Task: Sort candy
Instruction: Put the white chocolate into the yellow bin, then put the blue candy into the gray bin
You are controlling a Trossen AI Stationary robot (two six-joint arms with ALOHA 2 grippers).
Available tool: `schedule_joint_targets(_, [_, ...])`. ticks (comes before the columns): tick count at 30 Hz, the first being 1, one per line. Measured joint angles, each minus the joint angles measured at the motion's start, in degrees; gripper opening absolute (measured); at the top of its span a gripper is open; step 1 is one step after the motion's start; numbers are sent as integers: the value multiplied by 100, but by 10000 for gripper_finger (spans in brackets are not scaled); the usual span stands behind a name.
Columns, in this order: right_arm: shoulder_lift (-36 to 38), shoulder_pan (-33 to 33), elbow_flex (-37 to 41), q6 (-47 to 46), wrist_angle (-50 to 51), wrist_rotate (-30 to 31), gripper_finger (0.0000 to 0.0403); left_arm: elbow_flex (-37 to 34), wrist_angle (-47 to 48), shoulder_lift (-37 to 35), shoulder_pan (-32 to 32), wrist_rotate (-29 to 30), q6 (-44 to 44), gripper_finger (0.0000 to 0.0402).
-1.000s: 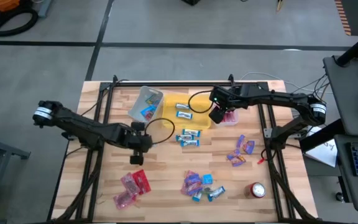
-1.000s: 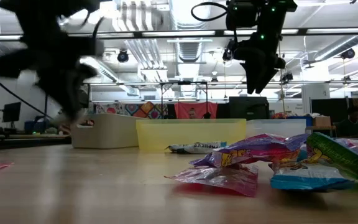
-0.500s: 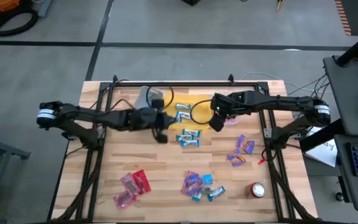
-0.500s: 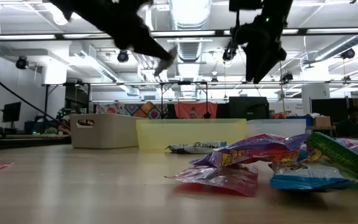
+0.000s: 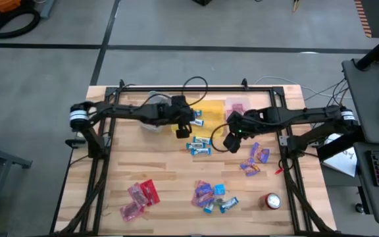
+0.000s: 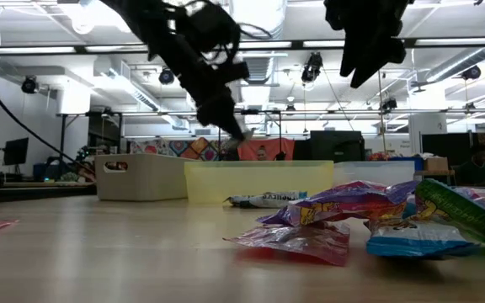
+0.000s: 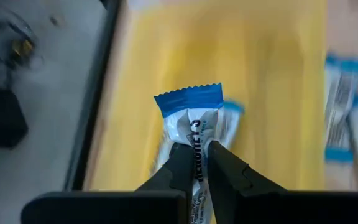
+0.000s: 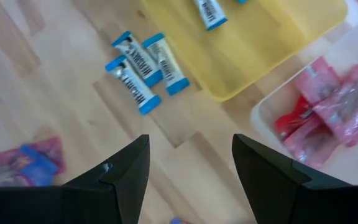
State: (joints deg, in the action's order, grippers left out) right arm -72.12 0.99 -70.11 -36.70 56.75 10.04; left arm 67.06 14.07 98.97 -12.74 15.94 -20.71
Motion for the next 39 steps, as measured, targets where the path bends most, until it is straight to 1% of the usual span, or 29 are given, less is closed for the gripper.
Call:
schedule_joint_targets(3, [-9,191,0,-274,22,-8,221,370,761,343,-52,-4,-25,22])
schedule_joint_targets(5, [-22,313,0,-410,41,-29,221,540,948,519,-82,-4,-28,30])
schedule_joint_targets(10, [-37,572,0,-804,49,-214,221,699,1004,762,-105,-2,-209,53])
schedule_joint_targets(16, [-37,880,0,-1160,47,-233,221,718,1009,757,-102,-2,-343,79])
schedule_joint_targets(24, [-177,952,11,-1425,49,-194,221,718,1008,728,-99,-2,-450,117])
schedule_joint_targets(28, [-376,952,22,-1537,76,-280,221,715,1011,680,-98,-4,-383,126])
schedule_joint_targets(34, [-831,952,42,-1764,274,-601,221,710,1059,341,-52,-41,128,122])
schedule_joint_targets(39, [-1187,952,193,-1891,335,-965,221,537,967,-230,110,-539,306,117])
